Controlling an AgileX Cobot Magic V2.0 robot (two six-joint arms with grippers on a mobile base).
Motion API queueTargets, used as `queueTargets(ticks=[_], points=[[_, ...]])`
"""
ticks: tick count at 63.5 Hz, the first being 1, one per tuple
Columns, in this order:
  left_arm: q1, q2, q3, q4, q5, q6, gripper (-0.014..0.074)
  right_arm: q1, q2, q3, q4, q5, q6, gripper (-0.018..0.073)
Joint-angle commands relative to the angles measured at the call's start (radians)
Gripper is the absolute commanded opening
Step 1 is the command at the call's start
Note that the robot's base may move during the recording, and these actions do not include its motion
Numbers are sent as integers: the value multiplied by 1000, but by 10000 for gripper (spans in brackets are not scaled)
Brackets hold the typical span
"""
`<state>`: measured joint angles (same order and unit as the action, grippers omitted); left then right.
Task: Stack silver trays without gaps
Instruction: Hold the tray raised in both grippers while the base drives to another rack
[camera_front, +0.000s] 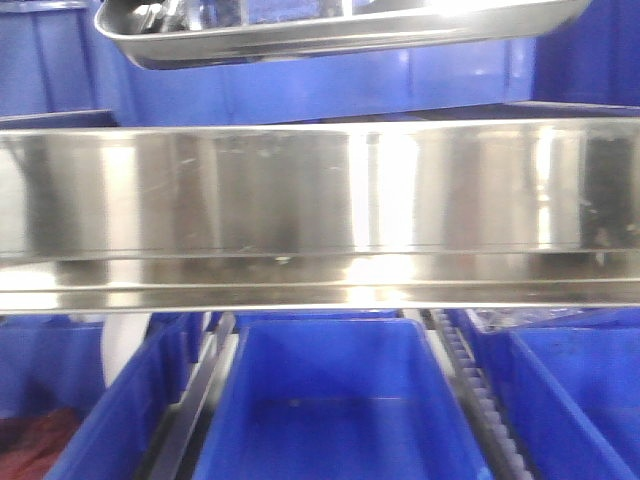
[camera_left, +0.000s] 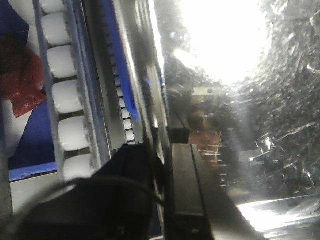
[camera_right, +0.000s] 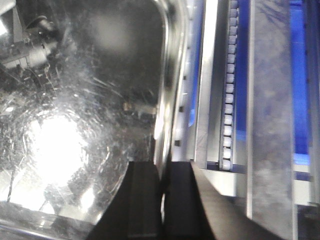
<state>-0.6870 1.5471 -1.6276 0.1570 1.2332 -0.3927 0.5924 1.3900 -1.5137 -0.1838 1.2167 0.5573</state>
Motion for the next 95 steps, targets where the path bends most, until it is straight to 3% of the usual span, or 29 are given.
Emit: queueTargets(ticks=[1,95], points=[[-15,-34,-22,7,72,34,-48,4,-32,-33,-18,-97,-14,56],[-15,-34,-22,7,70,34,-48,4,-32,-33,-18,-97,-14,56]])
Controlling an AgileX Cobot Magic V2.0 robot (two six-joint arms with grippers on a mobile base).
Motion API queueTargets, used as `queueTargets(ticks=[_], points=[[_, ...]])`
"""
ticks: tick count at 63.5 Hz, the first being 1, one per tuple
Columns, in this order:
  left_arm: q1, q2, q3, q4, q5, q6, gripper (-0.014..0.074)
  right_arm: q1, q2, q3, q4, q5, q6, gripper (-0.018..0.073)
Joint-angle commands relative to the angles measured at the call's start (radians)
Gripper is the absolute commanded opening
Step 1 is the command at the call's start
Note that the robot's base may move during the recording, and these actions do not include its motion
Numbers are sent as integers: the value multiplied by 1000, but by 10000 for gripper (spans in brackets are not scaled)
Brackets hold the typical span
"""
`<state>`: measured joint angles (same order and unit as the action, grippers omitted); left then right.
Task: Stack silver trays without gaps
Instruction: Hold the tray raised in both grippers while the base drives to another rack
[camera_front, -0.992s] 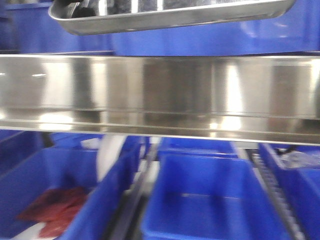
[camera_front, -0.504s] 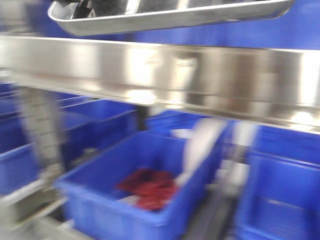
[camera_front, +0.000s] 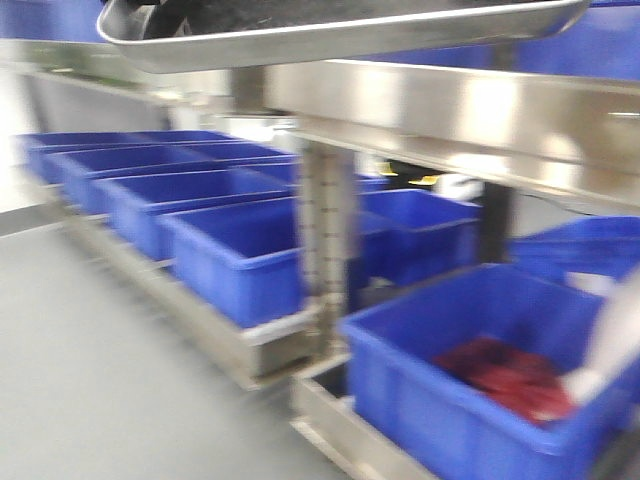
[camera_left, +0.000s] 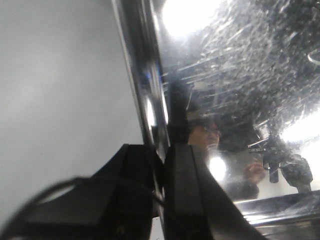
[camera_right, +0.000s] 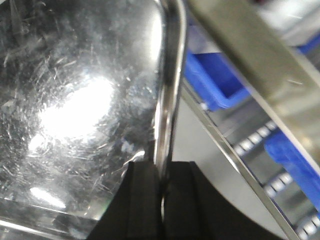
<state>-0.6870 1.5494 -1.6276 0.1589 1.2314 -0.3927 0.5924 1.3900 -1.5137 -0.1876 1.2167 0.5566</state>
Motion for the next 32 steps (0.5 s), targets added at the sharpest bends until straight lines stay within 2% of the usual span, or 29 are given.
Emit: queueTargets(ticks=[1,32], points=[[-15,-36,-22,5,72,34,-48,4,-32,-33,-14,-97,-14,56],[-15,-36,-22,5,72,34,-48,4,-32,-33,-14,-97,-14,56]])
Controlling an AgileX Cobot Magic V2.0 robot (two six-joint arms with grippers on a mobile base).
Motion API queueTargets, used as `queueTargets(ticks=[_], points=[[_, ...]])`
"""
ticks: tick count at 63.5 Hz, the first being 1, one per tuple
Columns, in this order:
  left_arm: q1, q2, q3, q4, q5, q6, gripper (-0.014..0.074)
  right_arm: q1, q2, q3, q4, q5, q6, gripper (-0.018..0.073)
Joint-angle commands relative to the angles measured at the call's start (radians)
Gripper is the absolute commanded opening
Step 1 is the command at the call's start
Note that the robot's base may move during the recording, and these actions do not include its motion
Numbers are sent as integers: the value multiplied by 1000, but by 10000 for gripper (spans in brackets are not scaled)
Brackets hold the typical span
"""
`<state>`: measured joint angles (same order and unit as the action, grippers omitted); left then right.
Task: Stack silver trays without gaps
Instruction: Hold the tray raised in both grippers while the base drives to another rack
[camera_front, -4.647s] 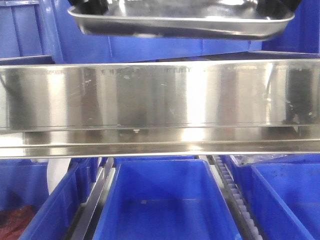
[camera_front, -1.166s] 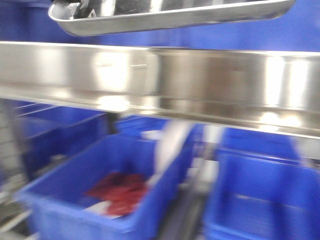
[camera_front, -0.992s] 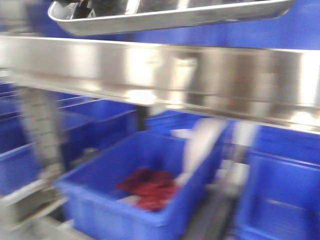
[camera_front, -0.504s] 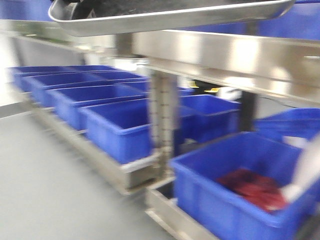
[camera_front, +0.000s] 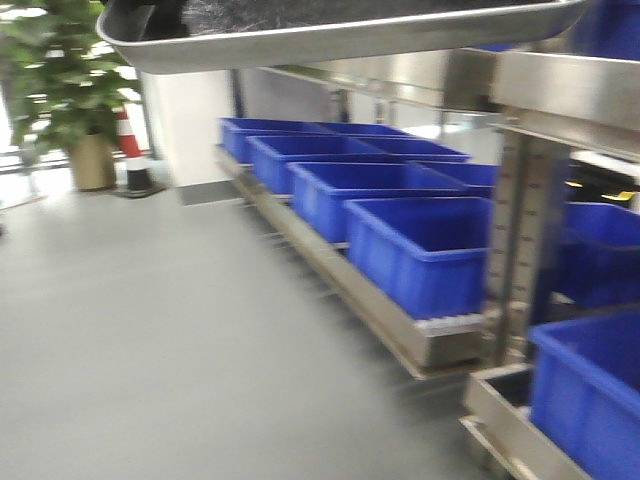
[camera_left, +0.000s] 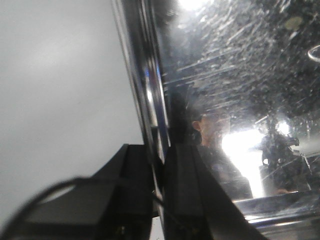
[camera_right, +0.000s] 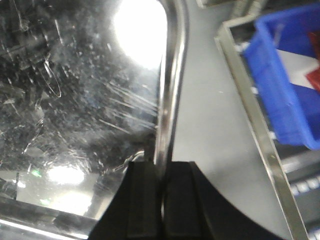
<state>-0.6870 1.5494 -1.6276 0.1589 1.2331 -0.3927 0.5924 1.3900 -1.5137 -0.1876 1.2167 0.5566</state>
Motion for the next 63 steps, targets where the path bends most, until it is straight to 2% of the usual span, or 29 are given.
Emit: queueTargets(ticks=[1,63], points=[[-15,-36,-22,5,70,34,-48,4,-32,-33,-14,-97,-14,56],[-15,-36,-22,3,70,34,-48,4,-32,-33,-14,-97,-14,56]])
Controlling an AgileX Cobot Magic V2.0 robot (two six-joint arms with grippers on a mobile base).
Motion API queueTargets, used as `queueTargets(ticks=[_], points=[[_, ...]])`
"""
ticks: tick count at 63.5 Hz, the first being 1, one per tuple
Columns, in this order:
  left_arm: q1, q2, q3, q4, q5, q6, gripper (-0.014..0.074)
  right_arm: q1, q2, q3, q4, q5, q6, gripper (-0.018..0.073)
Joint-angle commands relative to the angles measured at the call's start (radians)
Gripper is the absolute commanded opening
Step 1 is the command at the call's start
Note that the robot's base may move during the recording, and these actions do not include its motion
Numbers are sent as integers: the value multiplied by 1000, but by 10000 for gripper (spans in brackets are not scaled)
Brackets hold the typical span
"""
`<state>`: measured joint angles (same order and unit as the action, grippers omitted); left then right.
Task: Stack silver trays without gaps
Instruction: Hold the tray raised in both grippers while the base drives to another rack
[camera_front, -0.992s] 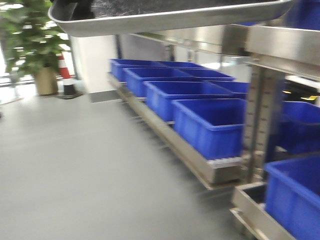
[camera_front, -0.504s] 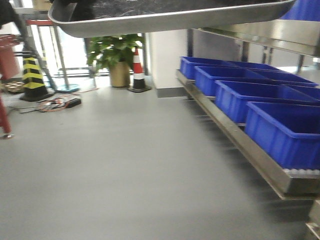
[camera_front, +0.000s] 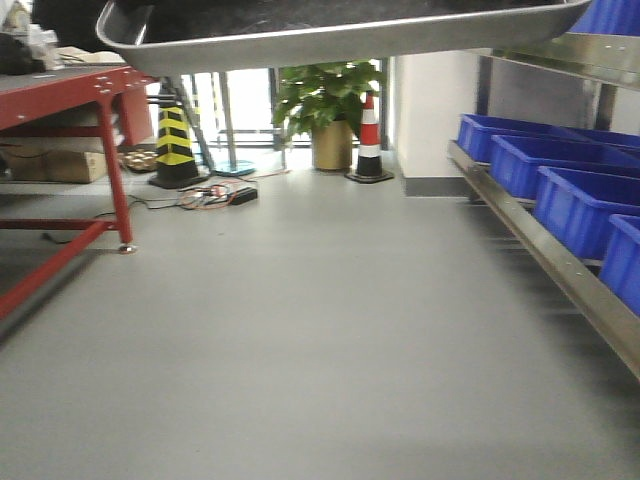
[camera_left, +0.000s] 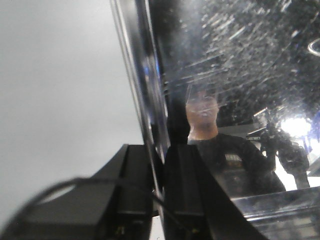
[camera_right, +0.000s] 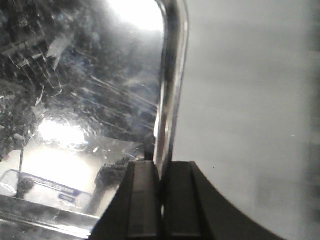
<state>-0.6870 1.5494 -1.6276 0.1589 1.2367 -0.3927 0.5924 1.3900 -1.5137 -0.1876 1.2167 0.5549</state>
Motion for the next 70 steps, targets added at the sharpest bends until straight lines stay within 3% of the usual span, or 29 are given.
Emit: queueTargets(ticks=[1,70], points=[[-15,-36,-22,3,67,34,-48,4,-32,-33,-14,-97,-12,56],[-15,-36,-22,3,67,34,-48,4,-32,-33,-13,-97,-12,56]])
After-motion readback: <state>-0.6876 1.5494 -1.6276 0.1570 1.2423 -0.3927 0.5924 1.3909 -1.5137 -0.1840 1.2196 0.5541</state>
